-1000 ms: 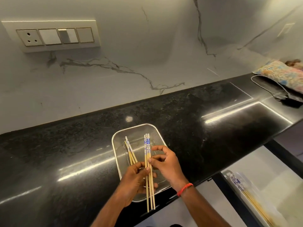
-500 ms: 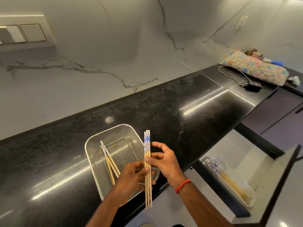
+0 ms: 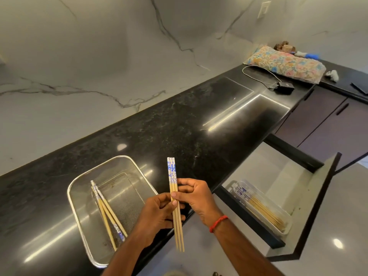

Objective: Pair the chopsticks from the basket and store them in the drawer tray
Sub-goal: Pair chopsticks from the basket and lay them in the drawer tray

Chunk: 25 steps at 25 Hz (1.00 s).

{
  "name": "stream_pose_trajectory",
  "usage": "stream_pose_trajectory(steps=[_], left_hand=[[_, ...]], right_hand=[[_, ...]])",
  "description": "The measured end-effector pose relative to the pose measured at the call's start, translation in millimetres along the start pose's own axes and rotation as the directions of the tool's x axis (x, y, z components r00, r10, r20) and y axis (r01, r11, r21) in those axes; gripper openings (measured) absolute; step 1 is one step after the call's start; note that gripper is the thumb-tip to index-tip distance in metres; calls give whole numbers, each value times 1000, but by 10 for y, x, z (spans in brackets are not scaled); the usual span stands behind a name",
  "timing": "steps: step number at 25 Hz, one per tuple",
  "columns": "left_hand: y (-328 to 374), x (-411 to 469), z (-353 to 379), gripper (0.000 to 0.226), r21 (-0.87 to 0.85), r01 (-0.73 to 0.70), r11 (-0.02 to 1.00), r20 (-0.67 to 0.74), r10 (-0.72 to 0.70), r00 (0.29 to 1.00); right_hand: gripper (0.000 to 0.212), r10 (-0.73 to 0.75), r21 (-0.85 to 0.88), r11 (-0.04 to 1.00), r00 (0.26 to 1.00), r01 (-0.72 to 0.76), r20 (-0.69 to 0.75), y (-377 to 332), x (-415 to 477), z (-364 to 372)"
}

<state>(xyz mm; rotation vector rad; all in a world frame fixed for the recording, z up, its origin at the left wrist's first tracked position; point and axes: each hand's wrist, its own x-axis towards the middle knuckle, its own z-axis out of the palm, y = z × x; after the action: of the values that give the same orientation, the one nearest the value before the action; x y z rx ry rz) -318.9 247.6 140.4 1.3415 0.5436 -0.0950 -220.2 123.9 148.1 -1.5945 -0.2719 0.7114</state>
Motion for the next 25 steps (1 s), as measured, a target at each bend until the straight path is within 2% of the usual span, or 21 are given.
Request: stream_pose_trajectory(steps=[7, 12, 19, 25], left_hand=[[10, 128, 530, 16, 22, 5, 1000, 15, -5, 1000], [-11, 216, 927, 18, 102, 20, 995, 66, -27, 997], [-120, 279, 1526, 13, 211, 104, 972, 97, -127, 987], [-226, 373, 1984, 11, 216, 124, 969, 13, -130, 991]], right_hand=[[41, -20, -12, 1000, 1000, 20, -11, 39, -84, -539], [24, -27, -7, 1000, 998, 27, -61, 108, -197, -903], [29, -11, 8, 1000, 977, 13, -215, 215, -305, -1468], [21, -13, 6, 1000, 981, 15, -195, 342, -396, -1796]])
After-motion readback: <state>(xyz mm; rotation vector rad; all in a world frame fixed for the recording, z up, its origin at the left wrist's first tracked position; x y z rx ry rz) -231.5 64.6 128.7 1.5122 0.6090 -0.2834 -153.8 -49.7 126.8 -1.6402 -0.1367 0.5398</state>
